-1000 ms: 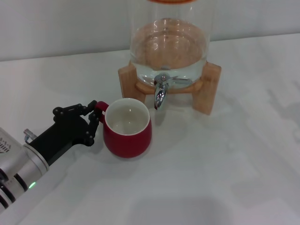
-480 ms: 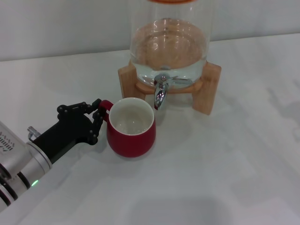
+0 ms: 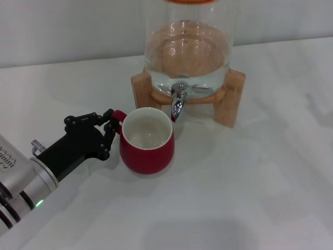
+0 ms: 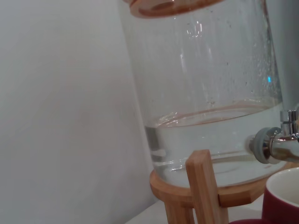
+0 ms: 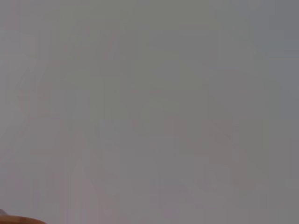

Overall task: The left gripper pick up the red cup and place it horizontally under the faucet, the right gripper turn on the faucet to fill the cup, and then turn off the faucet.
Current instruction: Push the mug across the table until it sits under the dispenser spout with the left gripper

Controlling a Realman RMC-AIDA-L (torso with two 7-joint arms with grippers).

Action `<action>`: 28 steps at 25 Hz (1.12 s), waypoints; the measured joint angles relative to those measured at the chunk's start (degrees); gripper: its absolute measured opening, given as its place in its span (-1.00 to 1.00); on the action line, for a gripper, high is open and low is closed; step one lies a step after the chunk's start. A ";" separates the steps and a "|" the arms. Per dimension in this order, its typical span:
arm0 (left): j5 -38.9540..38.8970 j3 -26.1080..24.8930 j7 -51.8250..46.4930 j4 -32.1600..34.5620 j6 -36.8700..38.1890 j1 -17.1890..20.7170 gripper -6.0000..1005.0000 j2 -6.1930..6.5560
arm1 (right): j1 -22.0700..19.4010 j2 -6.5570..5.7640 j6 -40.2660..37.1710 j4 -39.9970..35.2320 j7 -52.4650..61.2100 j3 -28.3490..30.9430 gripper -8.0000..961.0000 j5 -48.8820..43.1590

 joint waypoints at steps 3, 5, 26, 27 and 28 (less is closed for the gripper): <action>0.00 0.00 0.02 0.00 0.00 0.01 -0.78 0.00 | 0.02 -0.01 0.37 0.00 -0.01 0.00 0.78 0.14; 0.00 0.00 0.02 0.00 0.01 0.01 -0.78 0.00 | 0.03 -0.02 0.36 0.00 -0.02 0.00 0.78 0.15; -0.80 -0.47 -1.54 0.04 2.38 0.82 -0.78 -0.09 | 0.21 -0.03 0.04 0.00 -0.03 -0.34 0.78 -0.05; -1.17 -0.51 -2.07 0.11 2.47 0.81 -0.78 -0.09 | 0.21 -0.02 0.04 0.00 -0.03 -0.38 0.78 -0.06; -1.41 -0.51 -2.26 0.13 2.63 0.81 -0.78 -0.09 | 0.22 -0.02 0.03 0.00 -0.03 -0.43 0.78 -0.07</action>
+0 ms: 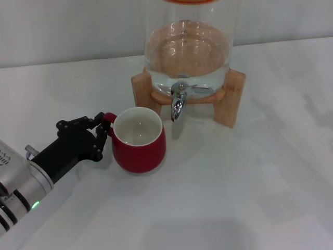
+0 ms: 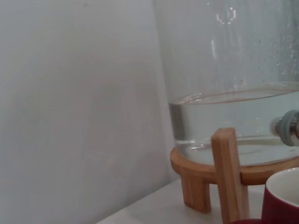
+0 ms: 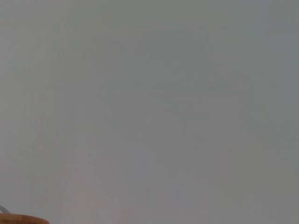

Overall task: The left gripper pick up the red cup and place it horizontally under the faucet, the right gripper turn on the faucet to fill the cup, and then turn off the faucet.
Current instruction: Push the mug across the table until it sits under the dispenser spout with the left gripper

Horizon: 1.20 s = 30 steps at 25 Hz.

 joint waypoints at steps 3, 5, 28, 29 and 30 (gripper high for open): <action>-0.27 0.06 -0.15 -0.01 0.39 0.00 -0.78 -0.06 | 0.01 0.00 0.00 0.00 0.00 -0.05 0.78 0.00; -0.27 0.15 -0.15 -0.05 0.42 -0.01 -0.78 -0.07 | 0.01 0.00 -0.01 0.00 0.00 -0.07 0.78 0.00; 0.57 0.43 1.15 -0.10 1.77 -0.02 -0.78 -0.09 | 0.00 0.09 0.28 0.00 0.09 -0.19 0.78 -0.09; 0.58 0.43 1.09 -0.10 1.79 -0.07 -0.78 -0.08 | 0.00 0.09 0.31 0.00 0.09 -0.19 0.78 -0.09; 0.58 0.42 1.06 -0.11 1.83 -0.14 -0.78 -0.09 | 0.02 0.09 0.34 0.00 0.09 -0.19 0.78 -0.09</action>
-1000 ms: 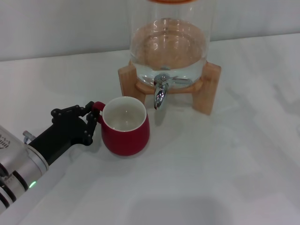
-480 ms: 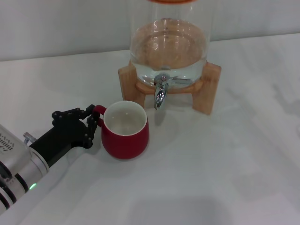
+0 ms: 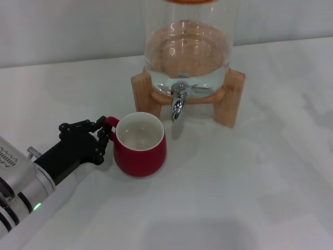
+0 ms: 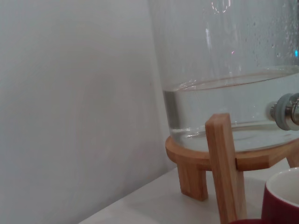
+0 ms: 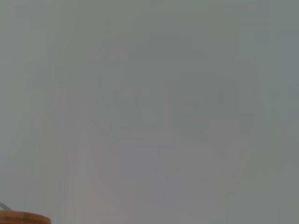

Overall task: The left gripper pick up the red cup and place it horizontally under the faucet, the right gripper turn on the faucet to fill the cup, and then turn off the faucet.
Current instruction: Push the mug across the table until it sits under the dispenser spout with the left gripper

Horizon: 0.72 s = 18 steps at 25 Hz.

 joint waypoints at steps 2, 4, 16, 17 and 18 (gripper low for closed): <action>0.00 0.00 -0.05 0.00 0.14 -0.18 -0.78 0.00 | 0.09 0.00 0.02 -0.02 0.00 0.00 0.78 0.00; 0.00 0.00 -0.10 -0.06 0.51 -0.36 -0.78 0.02 | 0.16 0.00 0.04 -0.08 0.00 0.00 0.78 0.00; 0.54 0.09 -0.17 -0.56 1.00 -0.96 -0.78 0.09 | 0.25 0.00 0.03 -0.18 0.01 0.00 0.78 0.00; 0.65 0.09 -0.17 -0.57 1.00 -1.02 -0.78 0.07 | 0.28 0.00 0.00 -0.18 0.00 0.00 0.78 0.01; 0.68 0.09 -0.18 -0.57 1.00 -1.08 -0.78 0.06 | 0.29 0.00 0.00 -0.18 0.00 0.00 0.78 0.00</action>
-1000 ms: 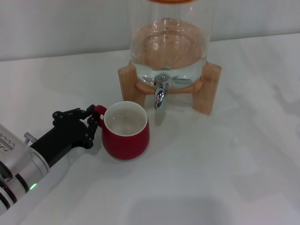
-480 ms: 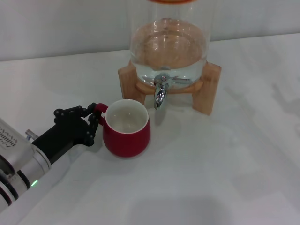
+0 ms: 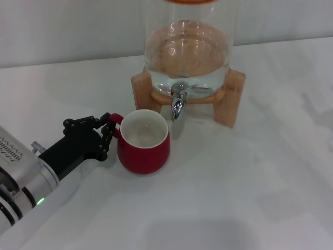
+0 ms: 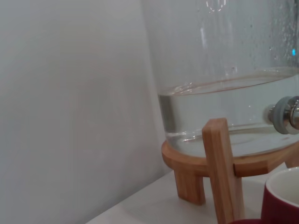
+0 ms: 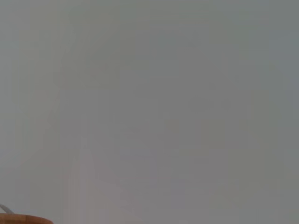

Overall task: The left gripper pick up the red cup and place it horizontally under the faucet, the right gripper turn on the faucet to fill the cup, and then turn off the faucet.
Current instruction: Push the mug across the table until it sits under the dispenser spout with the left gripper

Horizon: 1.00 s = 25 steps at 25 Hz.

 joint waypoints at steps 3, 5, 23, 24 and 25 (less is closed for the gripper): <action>0.03 0.00 -0.01 -0.11 0.00 -0.31 -0.78 -0.03 | 0.05 0.00 -0.03 -0.14 0.00 0.00 0.78 -0.22; 0.03 0.00 -0.02 -0.16 0.00 -0.52 -0.78 -0.04 | 0.06 0.00 -0.04 -0.32 0.00 0.00 0.78 -0.42; 0.76 0.00 -0.07 -0.83 -0.03 -1.26 -0.78 -0.21 | 0.04 0.00 -0.05 -0.53 -0.03 0.00 0.78 -0.62; 0.76 0.00 -0.02 -0.85 -0.03 -1.19 -0.78 -0.23 | 0.04 0.00 -0.05 -0.53 -0.03 0.00 0.78 -0.62; 0.78 0.00 0.03 -0.86 -0.03 -1.13 -0.78 -0.24 | 0.04 0.00 -0.05 -0.52 -0.03 0.00 0.78 -0.62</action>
